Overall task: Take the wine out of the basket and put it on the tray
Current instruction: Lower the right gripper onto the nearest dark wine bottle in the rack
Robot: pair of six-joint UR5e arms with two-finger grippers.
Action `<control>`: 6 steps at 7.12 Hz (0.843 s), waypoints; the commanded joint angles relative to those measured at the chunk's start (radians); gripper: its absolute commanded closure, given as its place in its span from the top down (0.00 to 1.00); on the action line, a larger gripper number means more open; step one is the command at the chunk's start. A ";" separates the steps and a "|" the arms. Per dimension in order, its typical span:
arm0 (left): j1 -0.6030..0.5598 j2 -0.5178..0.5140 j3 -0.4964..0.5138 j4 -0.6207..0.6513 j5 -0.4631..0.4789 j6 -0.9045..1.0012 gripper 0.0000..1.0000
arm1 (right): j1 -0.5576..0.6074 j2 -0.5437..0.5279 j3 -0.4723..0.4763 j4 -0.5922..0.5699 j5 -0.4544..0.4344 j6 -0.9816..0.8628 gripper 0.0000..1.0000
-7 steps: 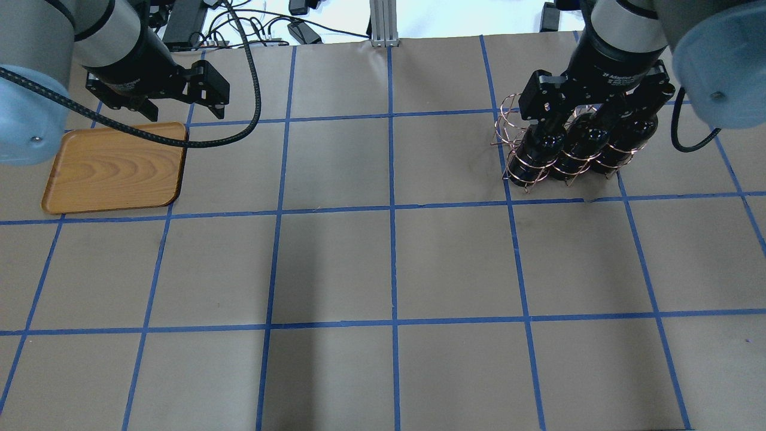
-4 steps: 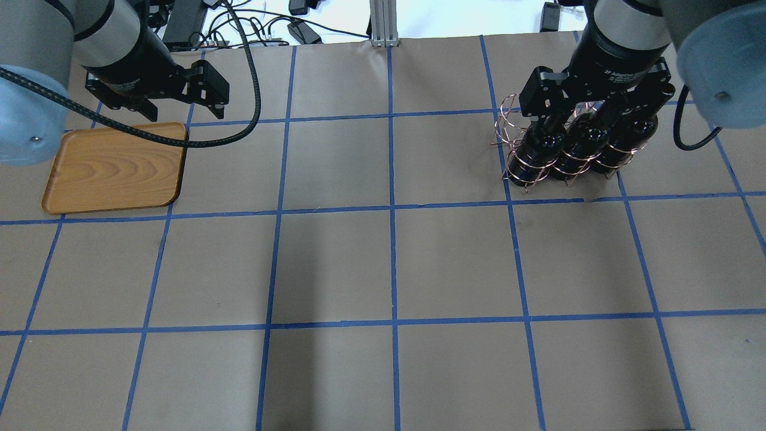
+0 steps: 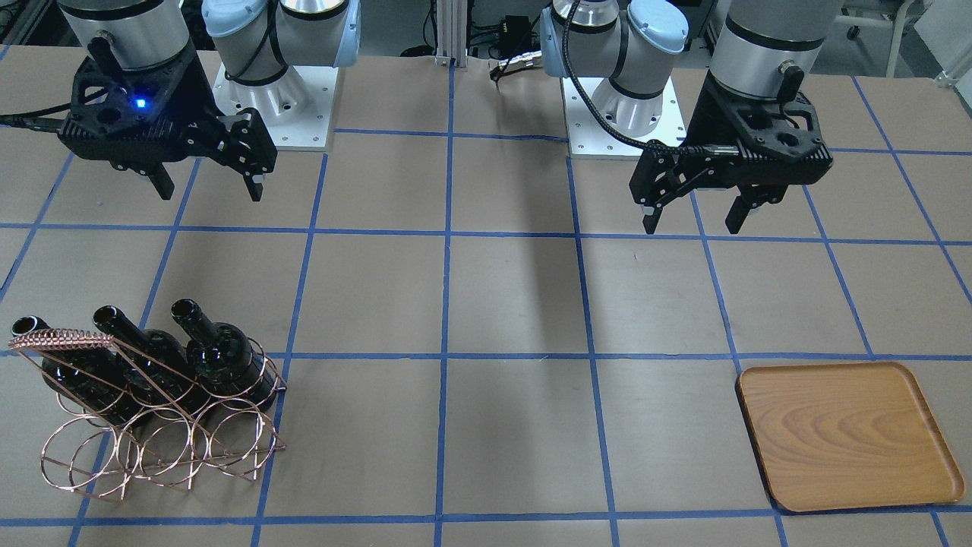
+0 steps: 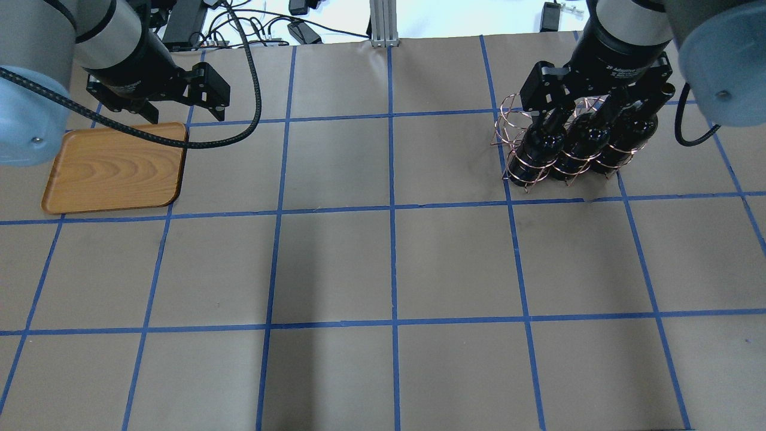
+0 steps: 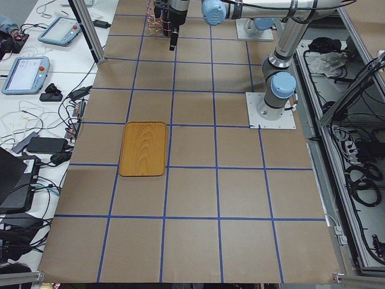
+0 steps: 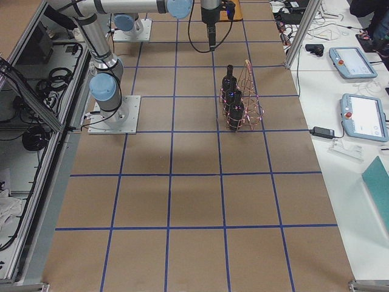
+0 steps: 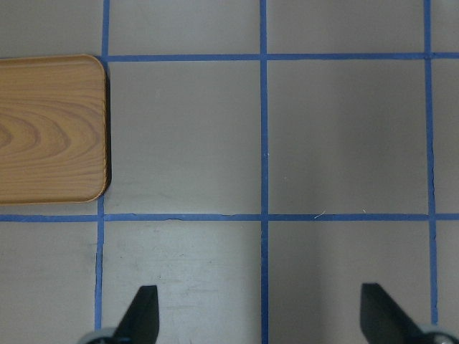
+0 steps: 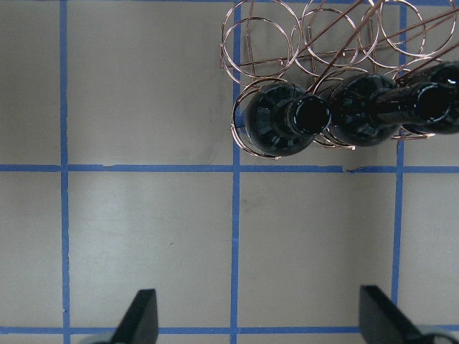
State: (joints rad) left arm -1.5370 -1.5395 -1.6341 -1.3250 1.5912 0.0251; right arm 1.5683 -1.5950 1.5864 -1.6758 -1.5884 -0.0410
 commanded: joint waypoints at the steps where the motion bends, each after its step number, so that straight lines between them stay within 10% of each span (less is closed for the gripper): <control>1: 0.000 -0.002 -0.016 0.007 -0.002 0.001 1.00 | -0.033 0.027 0.000 -0.091 -0.002 -0.156 1.00; 6: 0.000 -0.001 -0.023 0.007 -0.003 0.001 1.00 | -0.247 0.133 0.003 -0.157 0.094 -0.473 0.99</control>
State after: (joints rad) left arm -1.5371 -1.5403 -1.6565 -1.3177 1.5888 0.0261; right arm 1.3502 -1.5034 1.5880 -1.8124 -1.5225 -0.4905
